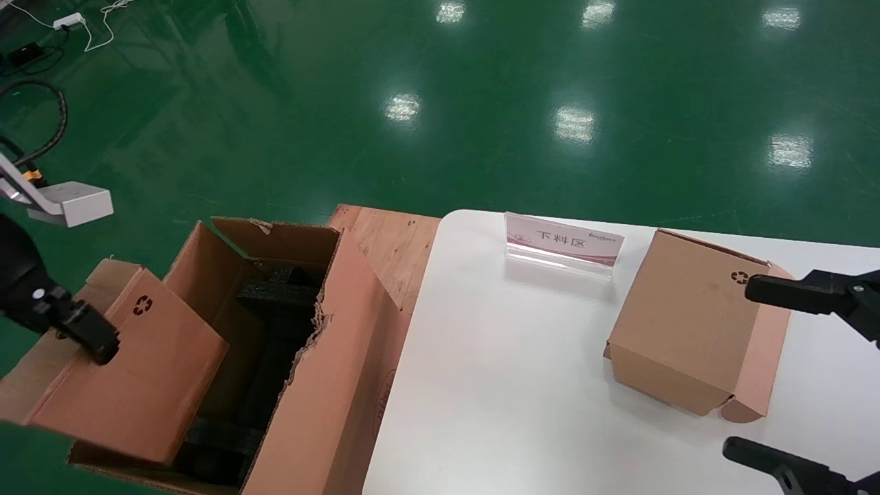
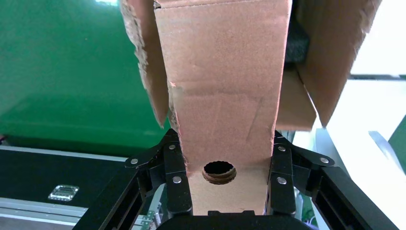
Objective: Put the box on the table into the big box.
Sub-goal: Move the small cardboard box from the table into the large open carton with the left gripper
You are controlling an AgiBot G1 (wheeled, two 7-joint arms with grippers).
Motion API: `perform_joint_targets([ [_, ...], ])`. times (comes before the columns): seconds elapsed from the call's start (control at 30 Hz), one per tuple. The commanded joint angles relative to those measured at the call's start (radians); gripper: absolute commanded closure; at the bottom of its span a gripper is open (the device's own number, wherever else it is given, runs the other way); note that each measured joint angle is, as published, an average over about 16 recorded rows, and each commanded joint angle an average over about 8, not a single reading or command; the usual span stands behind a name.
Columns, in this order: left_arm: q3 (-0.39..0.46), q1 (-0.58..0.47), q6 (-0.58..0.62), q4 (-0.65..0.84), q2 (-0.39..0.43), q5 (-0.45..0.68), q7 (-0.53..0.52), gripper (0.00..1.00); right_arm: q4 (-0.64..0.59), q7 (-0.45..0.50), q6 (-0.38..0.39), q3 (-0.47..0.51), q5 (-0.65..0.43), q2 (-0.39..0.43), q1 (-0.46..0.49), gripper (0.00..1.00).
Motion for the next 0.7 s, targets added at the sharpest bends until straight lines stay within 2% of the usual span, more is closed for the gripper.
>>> perform_joint_targets([
  [0.03, 0.006, 0.013, -0.017, 0.015, 0.009, -0.001, -0.007, 1.00, 0.000, 0.000, 0.000, 0.000, 0.000, 0.000, 0.000, 0.00],
  [0.37, -0.023, 0.159, -0.175, 0.067, 0.006, 0.021, -0.068, 1.00, 0.000, 0.000, 0.000, 0.000, 0.000, 0.000, 0.000, 0.00],
  [0.7, -0.050, 0.276, -0.290, 0.096, -0.009, 0.028, -0.078, 1.00, 0.000, 0.000, 0.000, 0.000, 0.000, 0.000, 0.000, 0.00],
])
